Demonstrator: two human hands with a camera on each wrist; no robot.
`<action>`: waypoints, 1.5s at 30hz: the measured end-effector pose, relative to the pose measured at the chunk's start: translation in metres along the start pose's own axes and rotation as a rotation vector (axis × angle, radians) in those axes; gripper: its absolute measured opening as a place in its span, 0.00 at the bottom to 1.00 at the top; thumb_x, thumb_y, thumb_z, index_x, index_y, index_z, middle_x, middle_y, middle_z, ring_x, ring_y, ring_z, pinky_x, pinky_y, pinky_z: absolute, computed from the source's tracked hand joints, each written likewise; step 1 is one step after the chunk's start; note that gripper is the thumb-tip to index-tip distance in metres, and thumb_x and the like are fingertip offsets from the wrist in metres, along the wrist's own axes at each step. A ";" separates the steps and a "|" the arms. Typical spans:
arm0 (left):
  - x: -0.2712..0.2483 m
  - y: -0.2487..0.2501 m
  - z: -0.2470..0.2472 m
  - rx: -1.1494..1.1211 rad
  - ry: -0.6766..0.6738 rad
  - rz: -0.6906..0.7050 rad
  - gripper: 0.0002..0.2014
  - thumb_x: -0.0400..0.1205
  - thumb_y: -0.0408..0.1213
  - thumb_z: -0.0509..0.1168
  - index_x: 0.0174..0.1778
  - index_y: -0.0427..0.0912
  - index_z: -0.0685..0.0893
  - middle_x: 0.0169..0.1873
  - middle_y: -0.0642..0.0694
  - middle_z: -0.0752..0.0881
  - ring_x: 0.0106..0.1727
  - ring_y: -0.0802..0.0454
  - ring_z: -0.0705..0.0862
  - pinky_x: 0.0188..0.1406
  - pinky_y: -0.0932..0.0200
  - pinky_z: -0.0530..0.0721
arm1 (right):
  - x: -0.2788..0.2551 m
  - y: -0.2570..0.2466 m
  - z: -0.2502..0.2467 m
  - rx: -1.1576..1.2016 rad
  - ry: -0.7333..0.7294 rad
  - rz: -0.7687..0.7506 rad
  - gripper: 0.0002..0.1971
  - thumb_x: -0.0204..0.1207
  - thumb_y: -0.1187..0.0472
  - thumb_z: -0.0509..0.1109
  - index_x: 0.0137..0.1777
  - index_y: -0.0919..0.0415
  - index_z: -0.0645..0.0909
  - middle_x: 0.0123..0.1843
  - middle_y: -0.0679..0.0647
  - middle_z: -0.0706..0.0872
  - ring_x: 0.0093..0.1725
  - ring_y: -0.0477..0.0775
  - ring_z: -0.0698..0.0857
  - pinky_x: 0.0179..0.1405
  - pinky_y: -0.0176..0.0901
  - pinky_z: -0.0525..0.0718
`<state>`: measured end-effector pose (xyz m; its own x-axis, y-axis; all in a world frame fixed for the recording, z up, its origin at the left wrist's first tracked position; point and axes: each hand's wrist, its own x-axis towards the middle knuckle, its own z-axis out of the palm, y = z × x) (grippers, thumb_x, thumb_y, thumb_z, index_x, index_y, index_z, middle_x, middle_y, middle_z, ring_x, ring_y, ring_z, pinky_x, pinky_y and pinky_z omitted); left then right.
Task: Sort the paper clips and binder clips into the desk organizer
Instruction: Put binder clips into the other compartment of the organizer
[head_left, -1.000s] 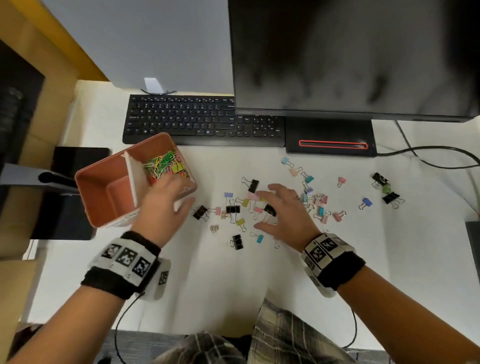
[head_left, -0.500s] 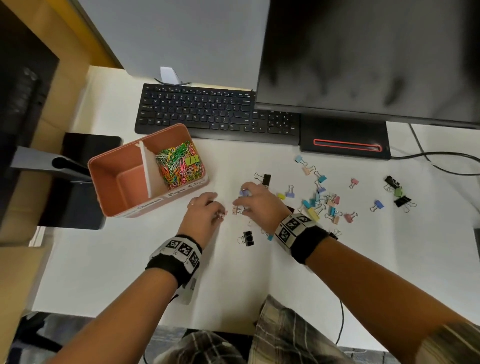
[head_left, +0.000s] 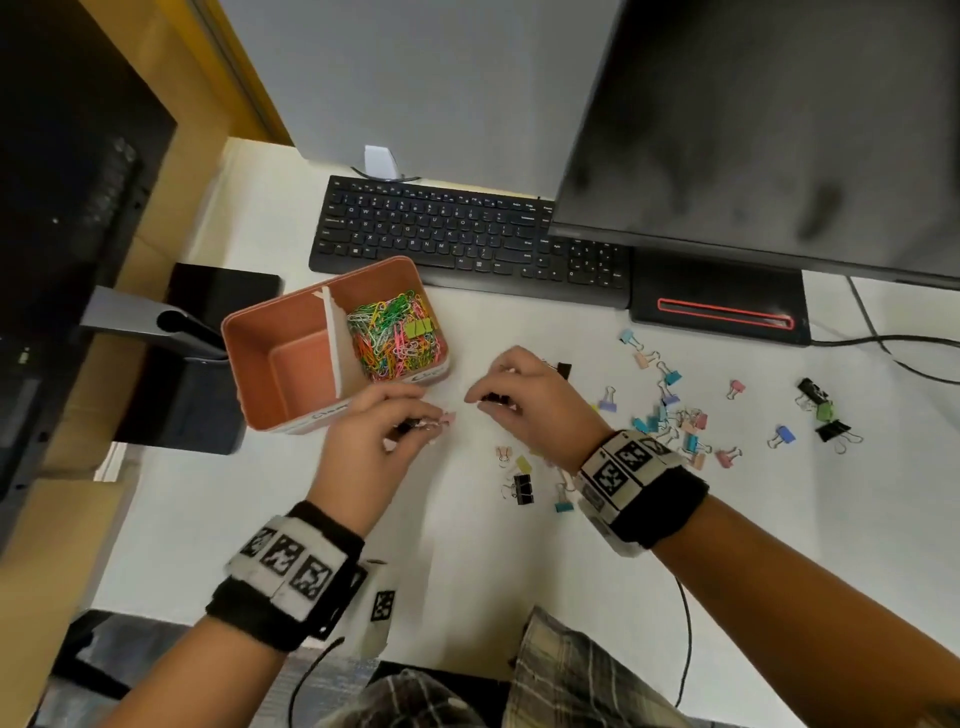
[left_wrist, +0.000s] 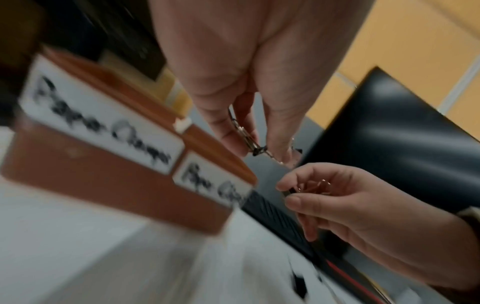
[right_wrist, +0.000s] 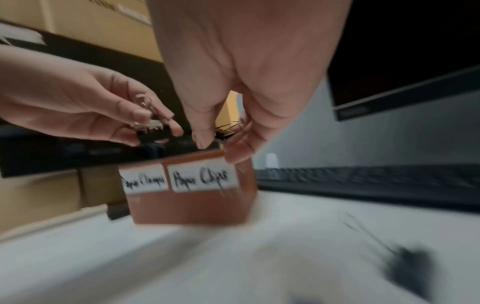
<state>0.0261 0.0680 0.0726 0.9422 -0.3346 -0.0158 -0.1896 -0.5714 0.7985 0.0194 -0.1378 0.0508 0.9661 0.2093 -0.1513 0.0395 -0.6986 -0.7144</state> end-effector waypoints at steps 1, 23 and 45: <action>0.000 -0.001 -0.019 0.047 0.053 0.005 0.06 0.72 0.33 0.74 0.43 0.46 0.90 0.48 0.53 0.83 0.45 0.63 0.81 0.46 0.77 0.78 | 0.009 -0.017 0.002 0.023 -0.016 -0.040 0.09 0.76 0.62 0.69 0.54 0.52 0.85 0.52 0.46 0.73 0.45 0.44 0.76 0.53 0.39 0.79; 0.007 -0.052 -0.058 0.323 -0.029 -0.114 0.07 0.76 0.40 0.70 0.47 0.45 0.83 0.46 0.51 0.82 0.49 0.52 0.78 0.50 0.59 0.73 | 0.112 -0.059 0.000 -0.474 -0.109 -0.043 0.20 0.76 0.63 0.65 0.66 0.46 0.74 0.66 0.43 0.82 0.69 0.48 0.77 0.78 0.63 0.52; 0.009 -0.082 -0.054 0.186 0.007 -0.146 0.04 0.79 0.38 0.67 0.42 0.41 0.83 0.38 0.48 0.86 0.41 0.52 0.82 0.43 0.56 0.81 | 0.139 -0.062 0.005 -0.784 -0.328 -0.088 0.05 0.76 0.64 0.66 0.49 0.57 0.80 0.50 0.52 0.85 0.54 0.55 0.83 0.75 0.55 0.61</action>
<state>0.0648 0.1523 0.0399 0.9650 -0.2339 -0.1184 -0.0985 -0.7420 0.6631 0.1501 -0.0616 0.0705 0.8332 0.3882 -0.3937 0.3933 -0.9166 -0.0716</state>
